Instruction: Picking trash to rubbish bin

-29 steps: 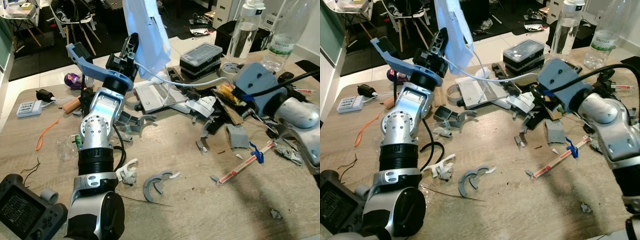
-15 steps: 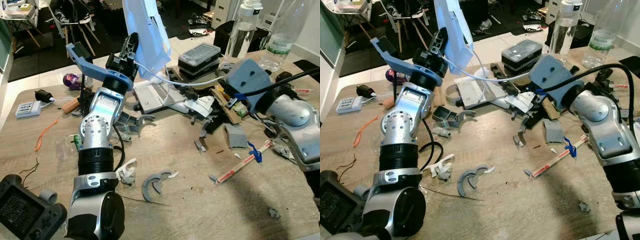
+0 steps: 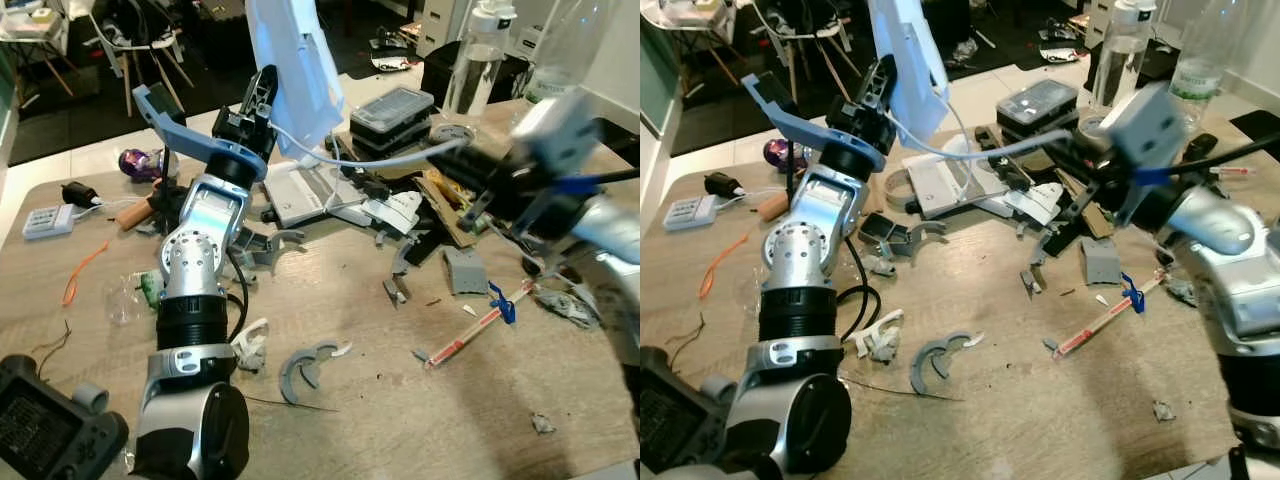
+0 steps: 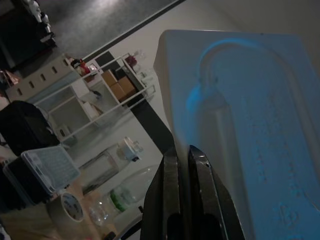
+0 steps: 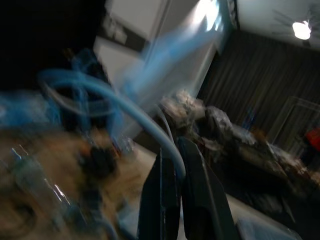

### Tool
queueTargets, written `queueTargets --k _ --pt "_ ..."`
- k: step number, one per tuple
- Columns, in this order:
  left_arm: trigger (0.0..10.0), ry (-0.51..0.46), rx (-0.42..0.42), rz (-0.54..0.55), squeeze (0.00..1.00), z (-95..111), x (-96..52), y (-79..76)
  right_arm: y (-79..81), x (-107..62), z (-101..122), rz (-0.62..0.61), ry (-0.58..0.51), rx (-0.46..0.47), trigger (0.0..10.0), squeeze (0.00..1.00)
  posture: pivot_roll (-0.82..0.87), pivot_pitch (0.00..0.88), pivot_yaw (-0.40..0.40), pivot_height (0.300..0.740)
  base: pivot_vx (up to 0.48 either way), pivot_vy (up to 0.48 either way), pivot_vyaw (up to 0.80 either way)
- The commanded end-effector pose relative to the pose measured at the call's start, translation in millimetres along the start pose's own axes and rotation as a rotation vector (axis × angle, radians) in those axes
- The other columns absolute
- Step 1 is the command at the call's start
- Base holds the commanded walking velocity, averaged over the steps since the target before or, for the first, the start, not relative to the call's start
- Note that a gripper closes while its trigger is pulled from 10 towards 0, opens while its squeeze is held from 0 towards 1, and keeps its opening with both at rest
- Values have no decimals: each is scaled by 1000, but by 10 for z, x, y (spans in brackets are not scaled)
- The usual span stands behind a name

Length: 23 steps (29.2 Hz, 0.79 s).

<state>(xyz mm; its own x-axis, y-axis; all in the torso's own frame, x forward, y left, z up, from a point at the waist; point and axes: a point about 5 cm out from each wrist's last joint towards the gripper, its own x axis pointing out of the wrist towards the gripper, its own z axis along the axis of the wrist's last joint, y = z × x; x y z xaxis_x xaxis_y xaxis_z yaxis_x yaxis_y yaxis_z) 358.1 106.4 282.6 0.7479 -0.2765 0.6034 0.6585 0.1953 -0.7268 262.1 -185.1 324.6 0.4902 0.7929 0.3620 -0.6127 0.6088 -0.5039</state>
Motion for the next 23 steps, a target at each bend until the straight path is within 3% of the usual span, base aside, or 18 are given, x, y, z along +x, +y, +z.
queueTargets --k 1,7,15,19,23 --pt "10000 -3 6 5 0 -14 -12 17 99 -13 150 73 -93 43 0 0 -67 68 88 740 0 0 0" --pt "10000 8 14 3 0 -41 -8 13 180 -75 393 148 -247 97 0 0 -69 67 93 740 0 0 0" --pt "10000 33 35 4 0 -90 -7 30 145 -148 615 147 -392 123 0 0 -69 64 96 740 0 0 0" --pt "10000 79 98 22 0 -177 -29 82 121 -165 647 130 -416 127 0 0 -70 59 97 740 0 0 0" --pt "10000 185 241 90 0 -363 -116 243 88 -187 670 92 -436 127 0 0 -70 57 98 740 0 0 0"
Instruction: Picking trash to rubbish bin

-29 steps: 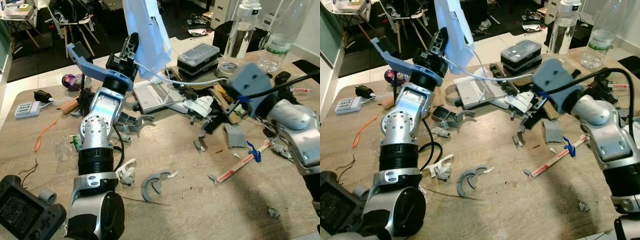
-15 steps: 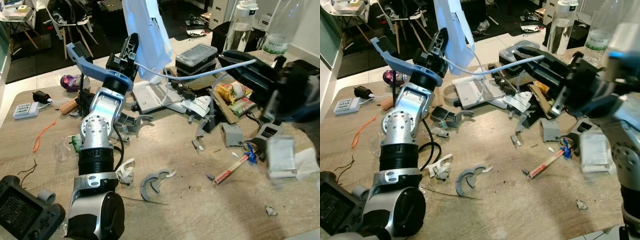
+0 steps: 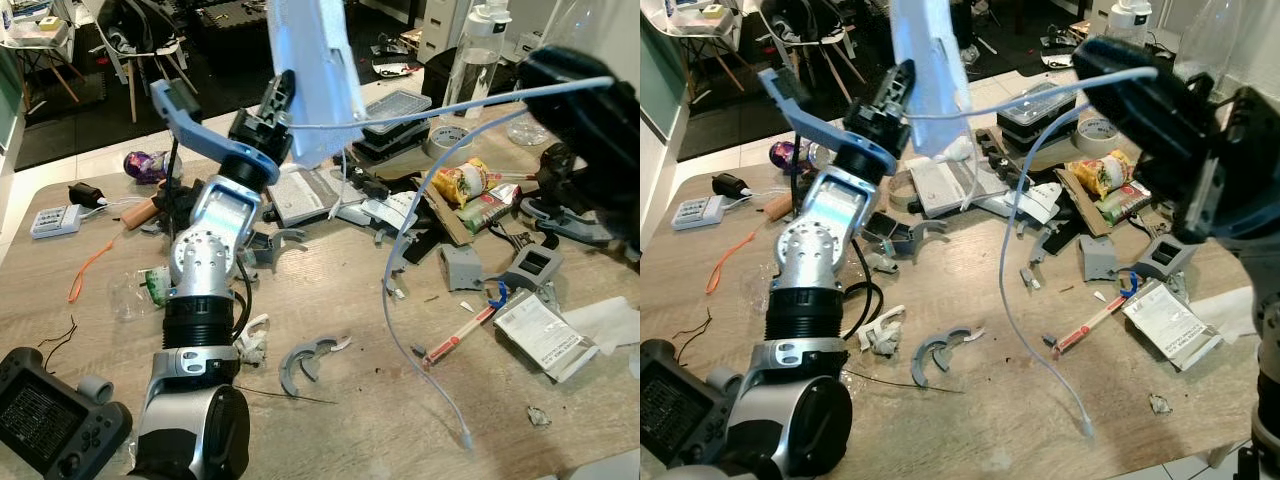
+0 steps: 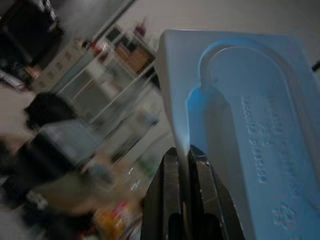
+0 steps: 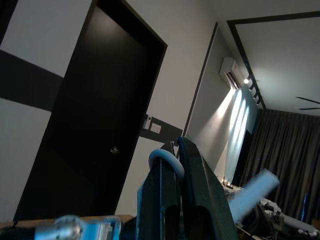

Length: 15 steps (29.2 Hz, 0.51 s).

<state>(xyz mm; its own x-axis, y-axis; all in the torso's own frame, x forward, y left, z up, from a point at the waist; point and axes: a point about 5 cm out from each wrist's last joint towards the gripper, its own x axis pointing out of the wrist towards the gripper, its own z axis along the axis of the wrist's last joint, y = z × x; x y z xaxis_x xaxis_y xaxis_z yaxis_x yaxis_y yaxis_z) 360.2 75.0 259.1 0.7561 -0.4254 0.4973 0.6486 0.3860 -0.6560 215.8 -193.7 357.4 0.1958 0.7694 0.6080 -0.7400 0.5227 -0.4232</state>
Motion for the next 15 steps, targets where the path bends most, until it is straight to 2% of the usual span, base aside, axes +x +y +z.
queueTargets --k 1,3,4,5,6,15 --pt "10000 37 74 74 0 -93 -97 160 23 31 127 10 -57 -32 0 0 -72 59 99 740 0 0 0" --pt "10000 87 132 96 0 -195 -142 222 -17 17 142 -19 -64 -37 0 0 -72 59 99 740 0 0 0" --pt "10000 131 214 112 0 -261 -167 264 -47 6 152 -36 -72 -38 0 0 -72 59 99 740 0 0 0" --pt "10000 131 214 112 0 -261 -167 264 -47 6 152 -36 -72 -38 0 0 -72 59 99 740 0 0 0" --pt "10000 188 322 113 0 -343 -198 286 -74 -4 164 -47 -77 -40 0 0 -67 63 98 740 0 0 0" --pt "10000 330 611 83 0 -591 -293 345 -117 18 165 -78 -81 -41 0 0 -65 67 97 740 0 0 0"
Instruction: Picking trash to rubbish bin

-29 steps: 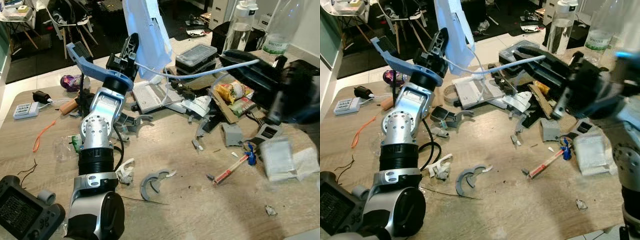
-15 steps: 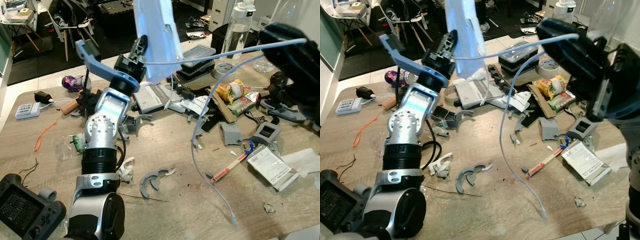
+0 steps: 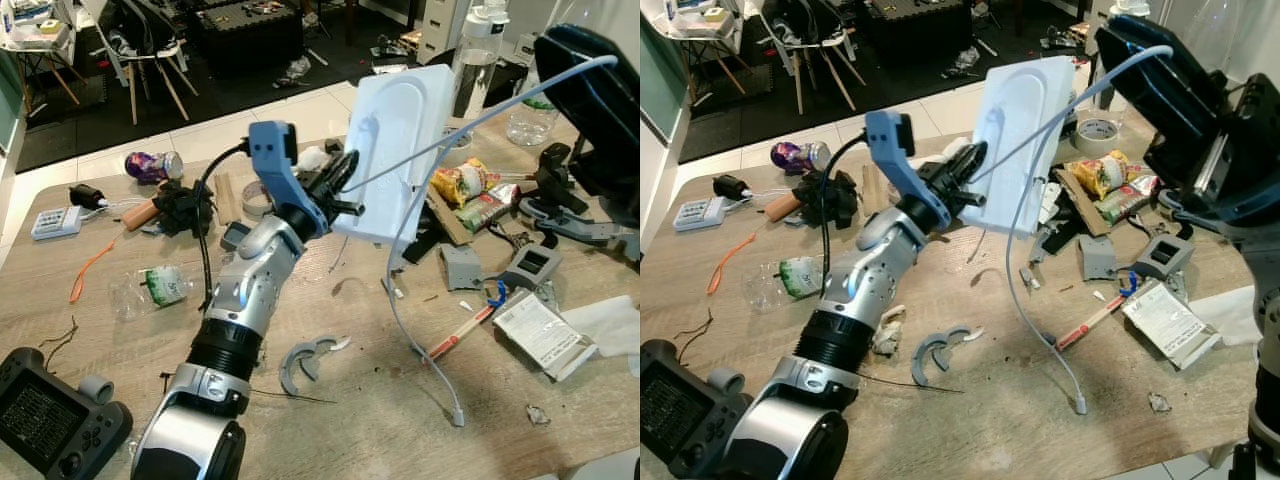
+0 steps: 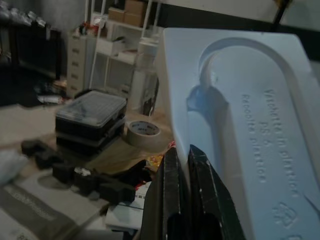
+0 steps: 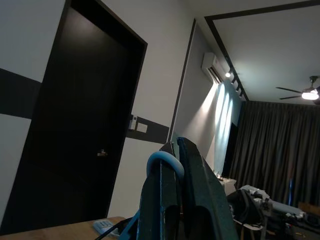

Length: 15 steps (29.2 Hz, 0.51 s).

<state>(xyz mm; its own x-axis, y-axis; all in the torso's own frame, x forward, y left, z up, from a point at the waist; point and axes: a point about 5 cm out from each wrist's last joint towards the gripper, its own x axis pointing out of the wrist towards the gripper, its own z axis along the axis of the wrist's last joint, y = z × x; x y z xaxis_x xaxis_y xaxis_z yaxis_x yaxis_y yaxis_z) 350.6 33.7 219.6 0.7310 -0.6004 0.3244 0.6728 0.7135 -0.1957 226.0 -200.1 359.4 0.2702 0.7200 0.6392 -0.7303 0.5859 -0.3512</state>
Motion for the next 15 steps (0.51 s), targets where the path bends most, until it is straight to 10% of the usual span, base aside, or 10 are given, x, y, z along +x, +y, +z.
queueTargets --k 1,11,13,15 --pt "10000 125 46 97 0 -249 -186 226 7 41 189 15 -90 -56 0 0 -65 67 97 740 0 0 0" --pt "10000 192 186 104 0 -352 -221 259 4 68 167 8 -88 -52 0 0 -67 68 99 740 0 0 0" --pt "10000 194 189 105 1000 -355 -222 263 3 69 160 9 -86 -50 0 0 -65 66 99 740 0 0 0" --pt "10000 192 193 104 1000 -361 -220 265 1 70 150 9 -82 -48 0 0 -65 66 99 740 0 0 0"
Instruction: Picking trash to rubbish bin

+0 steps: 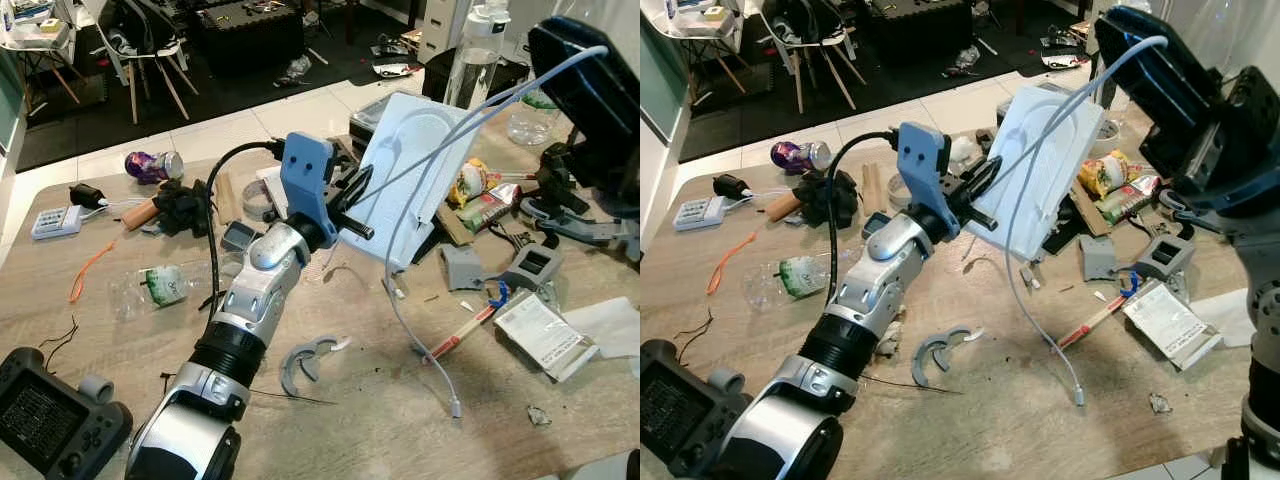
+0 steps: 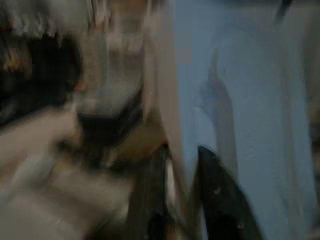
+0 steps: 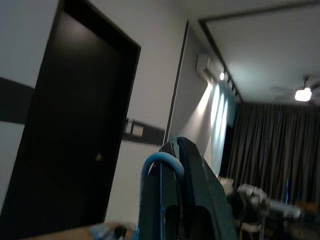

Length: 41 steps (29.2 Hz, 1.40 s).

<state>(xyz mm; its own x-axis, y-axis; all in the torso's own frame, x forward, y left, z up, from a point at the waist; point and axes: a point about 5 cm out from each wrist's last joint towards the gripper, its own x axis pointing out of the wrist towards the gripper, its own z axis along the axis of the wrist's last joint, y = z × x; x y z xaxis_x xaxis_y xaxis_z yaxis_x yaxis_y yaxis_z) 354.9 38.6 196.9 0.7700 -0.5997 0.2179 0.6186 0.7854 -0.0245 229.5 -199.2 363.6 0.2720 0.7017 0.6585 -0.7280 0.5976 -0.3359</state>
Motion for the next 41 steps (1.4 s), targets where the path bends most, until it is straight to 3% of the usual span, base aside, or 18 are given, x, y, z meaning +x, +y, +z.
queueTargets --k 1,12,14,15,16,17,18,19,24,28,33,41 --pt "10000 90 3 58 1000 -208 -122 127 38 29 141 29 -62 -50 0 0 -65 66 99 740 0 0 0" --pt "10000 85 22 88 1000 -216 -111 160 97 26 92 65 -46 -27 0 0 -66 65 99 740 0 0 0" --pt "10000 86 23 91 953 -218 -110 165 100 30 103 68 -59 -25 0 0 -66 65 99 740 0 0 0" --pt "10000 86 24 92 757 -223 -109 166 103 35 122 71 -83 -19 0 0 -66 65 99 740 0 0 0" --pt "10000 87 25 92 671 -225 -109 166 106 38 145 73 -104 -14 0 0 -66 65 99 740 0 0 0" --pt "10000 88 25 91 459 -227 -109 165 108 39 173 75 -125 -12 0 0 -66 65 99 740 0 0 0" --pt "10000 89 26 92 459 -230 -108 165 109 40 192 77 -137 -10 0 0 -66 65 99 740 0 0 0" --pt "10000 92 28 90 0 -236 -108 162 103 38 257 74 -181 -8 0 0 -66 65 99 740 0 0 0" --pt "10000 106 32 83 0 -261 -109 150 56 15 427 37 -269 -23 0 0 -66 65 99 740 0 0 0" --pt "10000 219 99 81 0 -382 -124 157 -36 -12 345 -32 -148 -73 0 0 -66 65 99 740 0 0 0" --pt "10000 373 91 120 0 -515 -157 209 -47 -10 243 -34 -81 -72 0 0 -69 70 100 740 0 0 0" --pt "10000 387 26 252 0 -461 -167 383 -39 -22 210 -36 -68 -67 0 0 -71 69 102 740 0 0 0"
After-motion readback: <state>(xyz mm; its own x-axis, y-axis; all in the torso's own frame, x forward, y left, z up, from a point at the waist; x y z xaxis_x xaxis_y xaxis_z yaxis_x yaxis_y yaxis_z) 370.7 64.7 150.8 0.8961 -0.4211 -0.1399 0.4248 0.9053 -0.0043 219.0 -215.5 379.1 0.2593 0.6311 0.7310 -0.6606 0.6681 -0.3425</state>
